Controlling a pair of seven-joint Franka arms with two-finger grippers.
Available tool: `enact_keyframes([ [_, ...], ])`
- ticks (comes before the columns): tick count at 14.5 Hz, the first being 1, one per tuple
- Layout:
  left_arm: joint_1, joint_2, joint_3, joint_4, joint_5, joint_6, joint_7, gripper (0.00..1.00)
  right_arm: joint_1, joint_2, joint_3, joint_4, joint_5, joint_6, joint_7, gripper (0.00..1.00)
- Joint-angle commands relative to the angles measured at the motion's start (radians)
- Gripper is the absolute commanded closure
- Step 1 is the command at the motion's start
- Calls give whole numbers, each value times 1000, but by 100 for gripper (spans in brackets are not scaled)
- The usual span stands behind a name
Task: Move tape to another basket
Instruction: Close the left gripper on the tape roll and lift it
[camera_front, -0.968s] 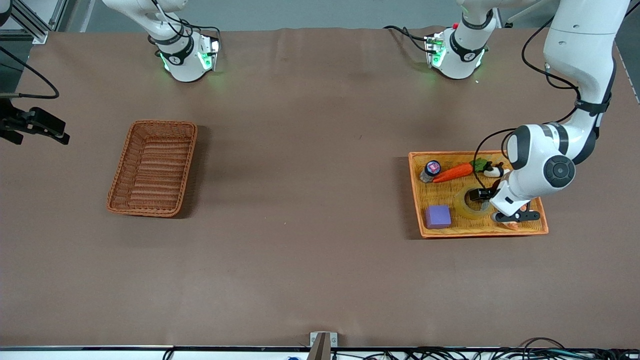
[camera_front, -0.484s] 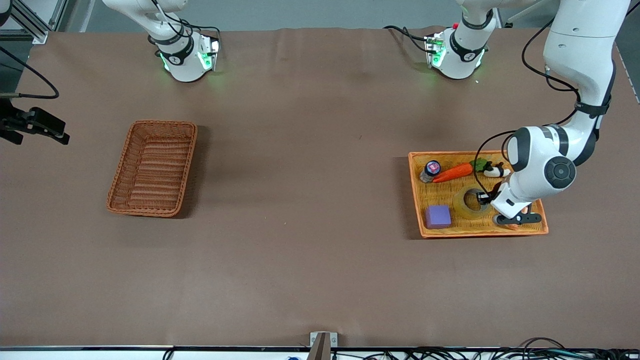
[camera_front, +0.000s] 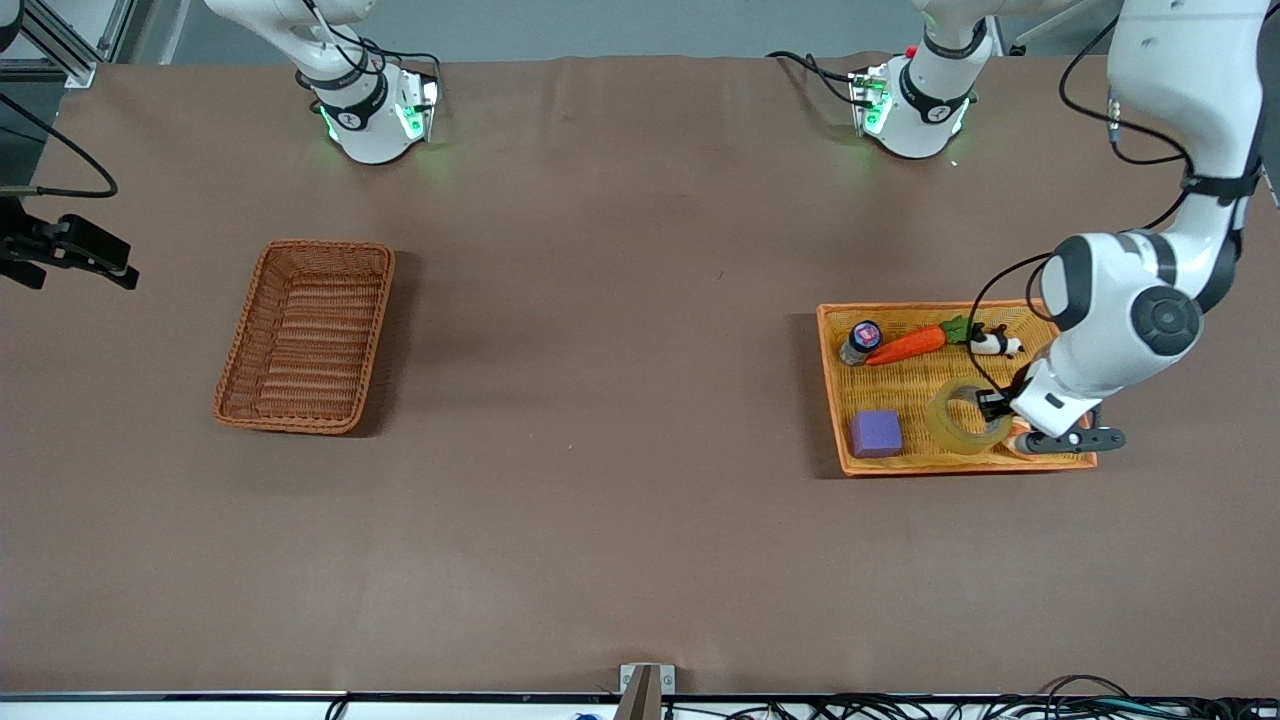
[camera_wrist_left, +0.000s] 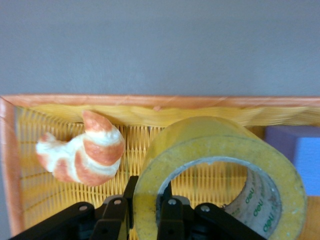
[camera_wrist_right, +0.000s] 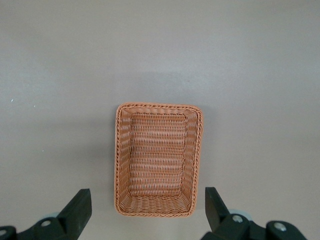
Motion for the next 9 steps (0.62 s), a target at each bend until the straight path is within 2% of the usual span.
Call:
enact_keyframes([
  [1, -10, -11, -74, 139, 14, -101, -7, 100, -9, -1, 1, -4, 20, 5, -13, 0],
  [4, -46, 49, -151, 273, 15, -124, -108, 100, -9, -1, 1, -4, 20, 5, -13, 0],
  [9, -125, 118, -276, 417, 25, -225, -382, 100, -9, -1, 1, -4, 20, 5, -13, 0],
])
